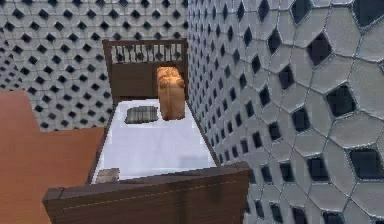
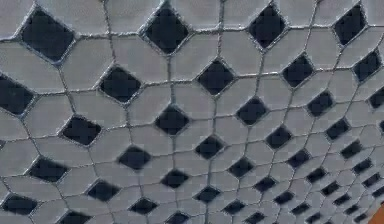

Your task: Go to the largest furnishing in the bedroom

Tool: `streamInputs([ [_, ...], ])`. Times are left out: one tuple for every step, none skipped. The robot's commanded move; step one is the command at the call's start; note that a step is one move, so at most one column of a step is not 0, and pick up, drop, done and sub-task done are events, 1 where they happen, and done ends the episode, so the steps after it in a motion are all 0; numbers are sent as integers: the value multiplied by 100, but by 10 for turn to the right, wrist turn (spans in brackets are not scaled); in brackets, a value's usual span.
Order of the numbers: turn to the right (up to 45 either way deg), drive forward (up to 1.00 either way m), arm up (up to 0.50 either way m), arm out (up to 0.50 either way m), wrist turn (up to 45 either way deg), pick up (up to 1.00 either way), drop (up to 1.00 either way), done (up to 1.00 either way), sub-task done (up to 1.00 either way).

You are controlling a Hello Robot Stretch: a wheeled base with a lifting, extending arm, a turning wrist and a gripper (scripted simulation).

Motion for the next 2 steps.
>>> streamInputs([
  [-90, 0, 0, 0, 0, 0, 0, 0, 0],
  [0, 0, 0, 0, 0, 0, 0, 100, 0],
])
